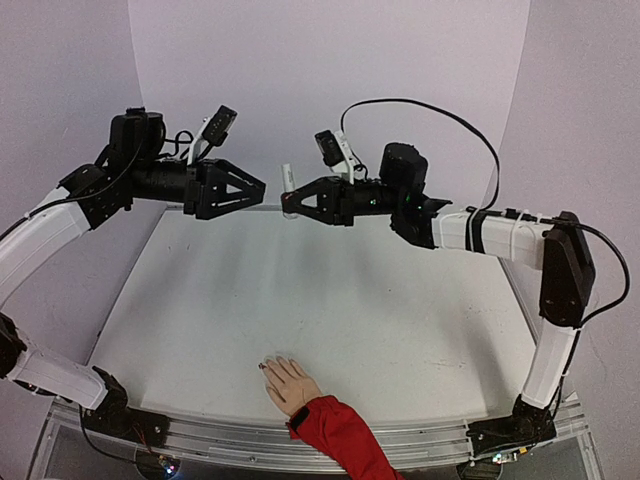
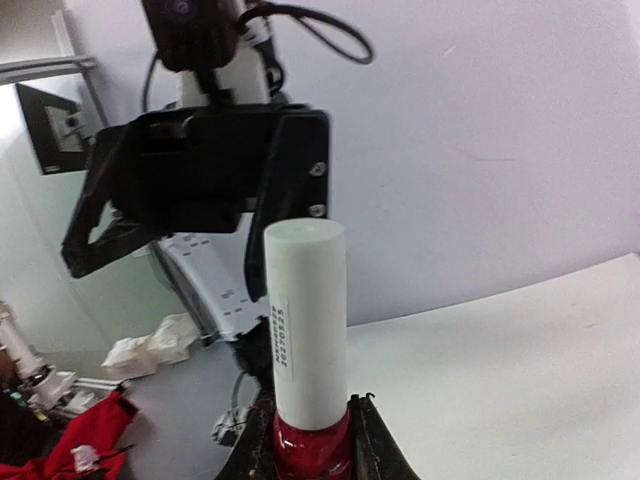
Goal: Paint the nails
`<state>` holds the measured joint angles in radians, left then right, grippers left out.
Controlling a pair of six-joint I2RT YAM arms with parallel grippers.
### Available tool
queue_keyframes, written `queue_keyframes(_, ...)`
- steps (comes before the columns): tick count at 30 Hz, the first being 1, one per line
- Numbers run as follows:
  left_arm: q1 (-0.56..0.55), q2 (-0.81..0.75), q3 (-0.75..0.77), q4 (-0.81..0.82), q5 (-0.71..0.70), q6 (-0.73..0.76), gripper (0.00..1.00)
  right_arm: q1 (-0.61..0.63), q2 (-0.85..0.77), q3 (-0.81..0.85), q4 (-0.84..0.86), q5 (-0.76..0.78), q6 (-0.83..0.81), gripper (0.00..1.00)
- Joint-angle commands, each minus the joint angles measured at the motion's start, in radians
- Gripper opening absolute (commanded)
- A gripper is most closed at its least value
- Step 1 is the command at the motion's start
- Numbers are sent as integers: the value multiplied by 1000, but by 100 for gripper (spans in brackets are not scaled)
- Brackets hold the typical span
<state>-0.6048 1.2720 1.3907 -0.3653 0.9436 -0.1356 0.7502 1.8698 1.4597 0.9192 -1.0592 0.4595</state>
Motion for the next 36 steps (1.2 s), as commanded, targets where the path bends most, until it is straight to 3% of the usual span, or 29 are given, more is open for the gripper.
queue_keyframes(1, 0, -27, 4, -5, -261, -96, 81, 14, -119, 9, -216, 354, -236, 0)
queue_keyframes(6, 0, 0, 9, -19, -519, -269, 81, 70, -123, 13, -323, 709, -289, 0)
queue_keyframes(11, -13, 28, 16, 13, -529, -313, 78, 171, -111, 25, -357, 931, -366, 0)
queue_keyframes(28, -58, 85, 34, 13, -598, -268, 46, 249, -17, 123, -385, 1005, -432, 0)
queue_keyframes(32, -62, 102, 36, 11, -585, -259, 24, 249, -9, 129, -385, 1001, -432, 0)
queue_keyframes(36, -66, 120, 40, 8, -574, -252, 21, 249, -8, 135, -384, 996, -438, 0)
